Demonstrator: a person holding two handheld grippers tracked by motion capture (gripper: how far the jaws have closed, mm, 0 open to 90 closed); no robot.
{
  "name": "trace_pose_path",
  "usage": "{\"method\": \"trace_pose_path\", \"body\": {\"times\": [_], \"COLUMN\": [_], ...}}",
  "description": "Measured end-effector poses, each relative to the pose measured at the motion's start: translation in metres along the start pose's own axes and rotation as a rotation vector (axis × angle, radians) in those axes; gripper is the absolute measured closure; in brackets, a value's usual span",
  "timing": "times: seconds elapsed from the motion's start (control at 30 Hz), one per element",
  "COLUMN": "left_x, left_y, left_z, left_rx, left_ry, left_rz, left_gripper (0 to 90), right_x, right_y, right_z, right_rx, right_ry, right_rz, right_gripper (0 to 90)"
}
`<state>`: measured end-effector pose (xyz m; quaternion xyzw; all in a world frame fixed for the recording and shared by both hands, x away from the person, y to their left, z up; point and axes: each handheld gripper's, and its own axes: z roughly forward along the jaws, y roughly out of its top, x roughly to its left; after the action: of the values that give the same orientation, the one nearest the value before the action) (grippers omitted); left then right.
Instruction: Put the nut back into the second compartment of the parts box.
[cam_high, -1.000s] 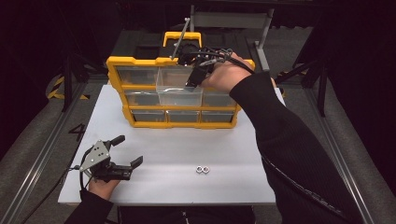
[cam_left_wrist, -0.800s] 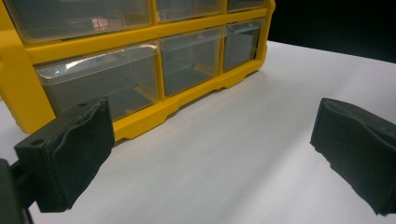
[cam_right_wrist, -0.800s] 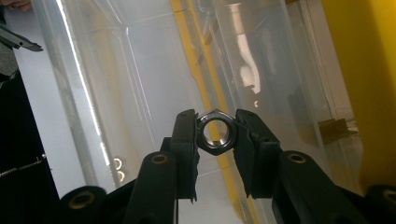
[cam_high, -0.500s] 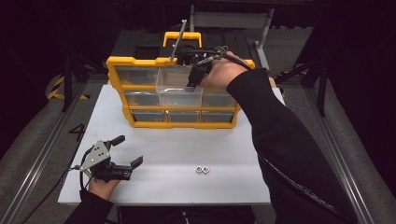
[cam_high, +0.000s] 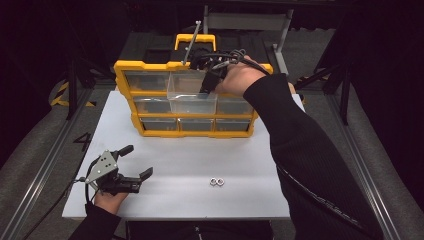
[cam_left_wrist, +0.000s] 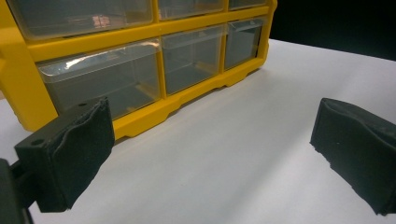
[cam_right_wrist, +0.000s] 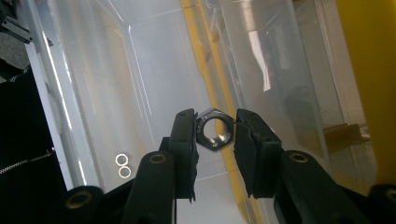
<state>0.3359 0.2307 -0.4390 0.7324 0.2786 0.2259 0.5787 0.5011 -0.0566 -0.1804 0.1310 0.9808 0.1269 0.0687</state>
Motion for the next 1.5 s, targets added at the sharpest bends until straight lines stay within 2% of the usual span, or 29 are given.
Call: {"method": "trace_pose_path", "body": {"times": [0.17,0.23,0.37,0.63,0.8,1.0,1.2,1.3,1.37,1.5], "left_x": [0.0,0.0,0.0,0.0,0.0,0.0,-0.001,0.0,0.0,-0.001], "left_y": [0.0,0.0,0.0,0.0,-0.001,-0.001,-0.001,-0.001,-0.001,-0.001], "left_z": [0.0,0.0,0.0,0.0,0.001,0.002,0.002,0.002,0.002,0.003], "left_rx": [0.002,-0.002,0.0,0.003,-0.002,0.001,0.004,0.002,0.003,0.006], "left_ry": [-0.001,-0.001,0.0,0.005,0.005,0.006,0.005,0.007,0.007,0.009], "left_rz": [0.001,0.001,0.0,-0.001,-0.005,-0.007,-0.005,-0.007,-0.007,-0.005], "left_gripper": [0.4,0.4,0.4,0.4,0.4,0.4,0.4,0.4,0.4,0.4], "right_x": [0.002,0.003,0.005,0.014,0.022,0.031,0.044,0.056,0.059,0.072], "right_y": [0.001,0.0,-0.002,-0.016,-0.035,-0.058,-0.078,-0.095,-0.099,-0.112], "right_z": [-0.003,-0.005,-0.012,-0.046,-0.069,-0.084,-0.082,-0.068,-0.064,-0.04], "right_rx": [-0.002,-0.012,-0.016,-0.12,-0.182,-0.233,-0.267,-0.307,-0.308,-0.302], "right_ry": [-0.006,-0.016,-0.029,-0.055,-0.098,-0.112,-0.127,-0.126,-0.122,-0.128], "right_rz": [-0.002,-0.001,-0.009,-0.025,-0.02,-0.024,-0.031,-0.035,-0.029,-0.046], "right_gripper": [64.1,59.8,60.1,55.6,45.1,38.6,33.8,32.5,32.0,29.2]}}
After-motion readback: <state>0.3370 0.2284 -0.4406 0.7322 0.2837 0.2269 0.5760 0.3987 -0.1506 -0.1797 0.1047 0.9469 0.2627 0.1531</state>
